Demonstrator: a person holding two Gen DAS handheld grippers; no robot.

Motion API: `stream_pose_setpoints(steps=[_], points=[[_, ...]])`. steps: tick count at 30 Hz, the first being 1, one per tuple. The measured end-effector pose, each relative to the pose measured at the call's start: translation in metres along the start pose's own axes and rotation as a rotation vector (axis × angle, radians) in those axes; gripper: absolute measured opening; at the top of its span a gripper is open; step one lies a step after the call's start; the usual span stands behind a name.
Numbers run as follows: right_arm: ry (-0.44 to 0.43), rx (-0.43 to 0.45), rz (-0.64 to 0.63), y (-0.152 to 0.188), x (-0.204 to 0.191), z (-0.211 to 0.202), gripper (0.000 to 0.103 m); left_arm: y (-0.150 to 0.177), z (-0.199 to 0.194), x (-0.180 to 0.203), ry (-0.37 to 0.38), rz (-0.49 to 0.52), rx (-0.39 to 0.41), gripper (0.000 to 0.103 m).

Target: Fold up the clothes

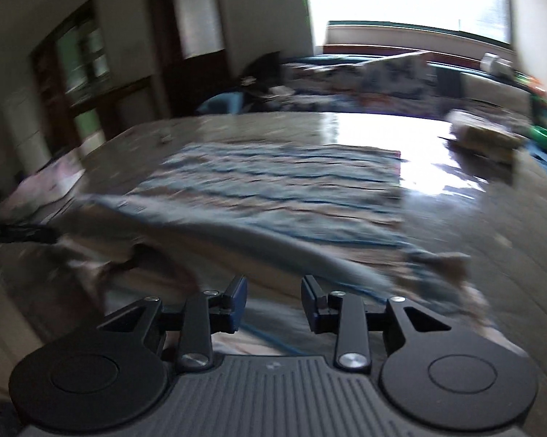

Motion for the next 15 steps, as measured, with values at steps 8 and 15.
stream_pose_setpoints(steps=[8,15], points=[[-0.097,-0.079,-0.181,0.004,-0.055,0.025,0.035,0.002,0.045,0.048,0.012,0.171,-0.062,0.05],[-0.077,-0.132,-0.257,0.013,-0.068,0.046,0.033,0.011,0.063,0.053,-0.033,0.257,-0.104,0.018]])
Point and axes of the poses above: each gripper's, at about its wrist camera, not at the fingertips, and z roughly the way its jaws point, x to its right, y to its underside, the point moved 9 cm from there along z, roughly the way its jaws point, and after that the axes turned 6 degrees about -x, right-handed, at the moved point
